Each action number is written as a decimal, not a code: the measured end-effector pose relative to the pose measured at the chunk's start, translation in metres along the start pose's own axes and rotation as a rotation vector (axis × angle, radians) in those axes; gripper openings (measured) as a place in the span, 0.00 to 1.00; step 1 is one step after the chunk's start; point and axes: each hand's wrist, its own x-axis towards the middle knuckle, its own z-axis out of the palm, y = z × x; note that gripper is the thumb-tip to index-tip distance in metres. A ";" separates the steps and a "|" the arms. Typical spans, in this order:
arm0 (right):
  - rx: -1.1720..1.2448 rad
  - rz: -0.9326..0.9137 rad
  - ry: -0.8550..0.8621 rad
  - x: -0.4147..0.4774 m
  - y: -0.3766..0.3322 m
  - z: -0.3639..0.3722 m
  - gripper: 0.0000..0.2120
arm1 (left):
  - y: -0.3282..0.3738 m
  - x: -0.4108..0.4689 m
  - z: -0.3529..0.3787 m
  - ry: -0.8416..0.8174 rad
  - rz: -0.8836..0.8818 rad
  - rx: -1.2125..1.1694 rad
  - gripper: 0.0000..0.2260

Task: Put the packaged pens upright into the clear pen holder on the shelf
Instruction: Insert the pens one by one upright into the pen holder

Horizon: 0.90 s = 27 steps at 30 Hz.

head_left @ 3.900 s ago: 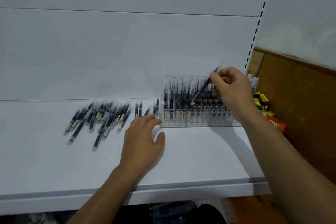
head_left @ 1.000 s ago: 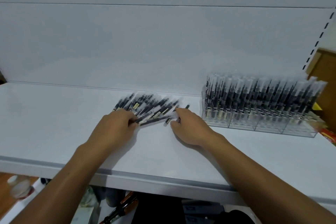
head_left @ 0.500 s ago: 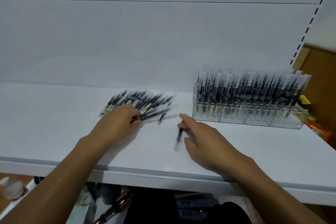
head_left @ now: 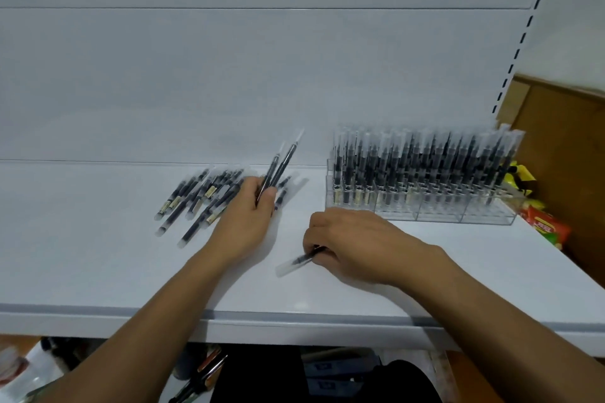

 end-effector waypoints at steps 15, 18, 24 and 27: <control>0.960 0.589 0.772 -0.056 0.055 -0.033 0.02 | 0.036 -0.011 0.045 -0.109 0.156 -0.489 0.05; 1.030 0.674 0.896 -0.061 0.071 -0.042 0.01 | 0.050 -0.012 0.061 -0.155 0.167 -0.529 0.06; 0.879 0.731 0.966 -0.061 0.098 -0.047 0.01 | 0.069 -0.013 0.095 -0.202 0.131 -0.616 0.07; 0.787 0.752 0.937 -0.055 0.107 -0.047 0.04 | 0.067 -0.016 0.105 -0.237 0.067 -0.711 0.07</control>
